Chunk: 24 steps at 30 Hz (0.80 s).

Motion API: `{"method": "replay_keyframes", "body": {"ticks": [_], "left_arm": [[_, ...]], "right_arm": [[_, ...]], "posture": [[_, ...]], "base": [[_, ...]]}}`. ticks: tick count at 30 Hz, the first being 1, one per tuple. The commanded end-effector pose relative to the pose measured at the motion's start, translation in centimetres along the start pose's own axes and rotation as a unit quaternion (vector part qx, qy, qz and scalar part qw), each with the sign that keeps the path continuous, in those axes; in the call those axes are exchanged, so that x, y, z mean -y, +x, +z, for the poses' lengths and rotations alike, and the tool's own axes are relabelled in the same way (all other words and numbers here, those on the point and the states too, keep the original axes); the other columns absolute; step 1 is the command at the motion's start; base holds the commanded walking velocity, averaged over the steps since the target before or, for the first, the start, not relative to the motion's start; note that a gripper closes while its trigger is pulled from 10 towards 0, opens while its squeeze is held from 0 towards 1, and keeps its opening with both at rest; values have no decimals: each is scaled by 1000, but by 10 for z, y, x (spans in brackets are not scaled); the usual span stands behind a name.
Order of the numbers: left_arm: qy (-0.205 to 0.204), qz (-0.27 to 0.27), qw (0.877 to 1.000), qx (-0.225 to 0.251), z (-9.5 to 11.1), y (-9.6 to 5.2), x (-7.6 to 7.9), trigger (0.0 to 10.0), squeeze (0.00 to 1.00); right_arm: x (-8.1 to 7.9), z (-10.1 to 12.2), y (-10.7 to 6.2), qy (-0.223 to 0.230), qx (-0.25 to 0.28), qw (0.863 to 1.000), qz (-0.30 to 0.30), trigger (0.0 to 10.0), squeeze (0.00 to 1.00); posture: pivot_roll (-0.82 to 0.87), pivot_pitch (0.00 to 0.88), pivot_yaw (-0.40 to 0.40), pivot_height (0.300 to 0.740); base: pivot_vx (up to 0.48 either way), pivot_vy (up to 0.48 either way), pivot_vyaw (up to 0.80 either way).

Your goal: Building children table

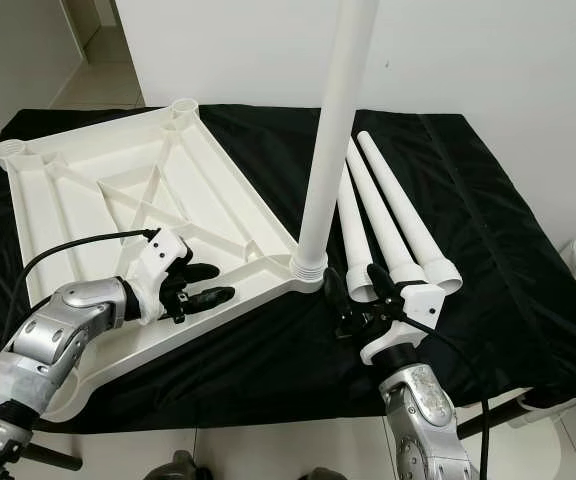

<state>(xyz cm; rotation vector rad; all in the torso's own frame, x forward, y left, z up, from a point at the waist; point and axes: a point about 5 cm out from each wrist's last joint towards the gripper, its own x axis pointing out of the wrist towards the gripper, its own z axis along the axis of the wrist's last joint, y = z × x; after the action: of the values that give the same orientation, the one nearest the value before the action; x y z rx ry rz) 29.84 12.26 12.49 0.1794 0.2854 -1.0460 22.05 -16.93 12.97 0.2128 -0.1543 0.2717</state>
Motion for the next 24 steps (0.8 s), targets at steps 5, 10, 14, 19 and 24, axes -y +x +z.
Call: {"method": "replay_keyframes", "body": {"ticks": [5, 10, 14, 19, 24], "left_arm": [[-9, 43, 999, -31, -9, 2, -7, 10000, 0], [-16, 82, 994, -66, -17, 1, -14, 10000, 0], [-40, 121, 987, -96, -26, 0, -23, 3137, 0], [-42, 184, 976, -106, -25, -4, -38, 0, 0], [-41, 238, 964, -114, -21, -8, -50, 0, 0]], "right_arm": [[-1, -4, 0, -2, -9, 1000, 4, 10000, 0], [-2, -6, -2, -1, -12, 1000, 5, 10000, 0], [-3, -6, -2, 0, -14, 1000, 6, 10000, 0], [-3, -7, -2, 1, -14, 1000, 6, 10000, 0], [-4, -8, -1, 2, -15, 1000, 8, 10000, 0]], "posture": [[-15, 0, 17, 740], [-12, 0, 16, 740], [-9, 0, 17, 740], [-4, 0, 16, 740], [-4, 0, 15, 740]], "base": [[0, 0, 0], [0, 0, 0], [0, 0, 0], [0, 0, 0], [0, 0, 0]]}}
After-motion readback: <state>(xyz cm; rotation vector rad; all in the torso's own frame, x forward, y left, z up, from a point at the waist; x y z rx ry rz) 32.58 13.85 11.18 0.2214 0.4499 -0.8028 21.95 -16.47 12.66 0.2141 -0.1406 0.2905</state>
